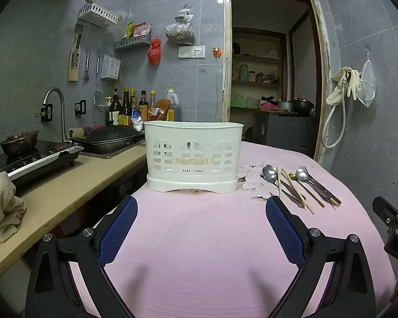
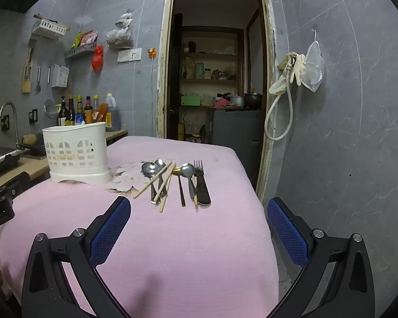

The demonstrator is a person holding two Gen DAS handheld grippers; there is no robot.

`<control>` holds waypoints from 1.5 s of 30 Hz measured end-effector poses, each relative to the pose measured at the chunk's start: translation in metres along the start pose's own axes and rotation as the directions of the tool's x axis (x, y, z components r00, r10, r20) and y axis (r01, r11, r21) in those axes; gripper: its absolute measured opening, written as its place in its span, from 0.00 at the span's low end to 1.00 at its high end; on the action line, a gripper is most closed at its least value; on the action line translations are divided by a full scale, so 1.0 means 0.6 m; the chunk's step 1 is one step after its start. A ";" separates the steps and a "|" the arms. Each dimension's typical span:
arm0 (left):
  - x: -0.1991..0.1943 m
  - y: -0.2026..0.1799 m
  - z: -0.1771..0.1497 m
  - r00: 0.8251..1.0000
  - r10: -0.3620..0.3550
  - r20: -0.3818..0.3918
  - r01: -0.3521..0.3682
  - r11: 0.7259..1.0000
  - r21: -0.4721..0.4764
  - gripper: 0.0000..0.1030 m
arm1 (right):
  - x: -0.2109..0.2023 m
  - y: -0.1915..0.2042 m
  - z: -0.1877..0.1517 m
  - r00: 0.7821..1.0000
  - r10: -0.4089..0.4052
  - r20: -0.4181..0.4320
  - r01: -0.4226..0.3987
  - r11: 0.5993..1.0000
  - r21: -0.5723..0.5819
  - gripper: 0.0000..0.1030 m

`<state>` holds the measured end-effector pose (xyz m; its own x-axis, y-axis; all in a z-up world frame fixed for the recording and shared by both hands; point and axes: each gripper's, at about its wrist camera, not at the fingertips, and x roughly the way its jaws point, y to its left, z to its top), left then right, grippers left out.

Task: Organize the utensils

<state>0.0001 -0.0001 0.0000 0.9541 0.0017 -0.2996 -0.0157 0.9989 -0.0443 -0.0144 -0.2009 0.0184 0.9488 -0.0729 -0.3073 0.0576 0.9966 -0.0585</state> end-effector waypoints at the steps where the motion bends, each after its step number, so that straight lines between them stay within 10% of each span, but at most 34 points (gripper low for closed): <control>1: 0.000 0.000 0.000 1.000 0.000 0.000 0.000 1.000 0.000 0.92 | 0.000 0.000 0.000 1.000 0.002 -0.003 -0.002 1.000 0.004 1.00; 45: -0.001 0.003 0.002 1.000 0.001 -0.003 -0.001 1.000 0.005 0.92 | -0.003 -0.004 -0.003 1.000 -0.001 -0.004 0.001 1.000 0.001 1.00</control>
<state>0.0001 0.0019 0.0014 0.9531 0.0025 -0.3026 -0.0151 0.9991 -0.0393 -0.0170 -0.2034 0.0177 0.9474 -0.0738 -0.3114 0.0586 0.9966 -0.0578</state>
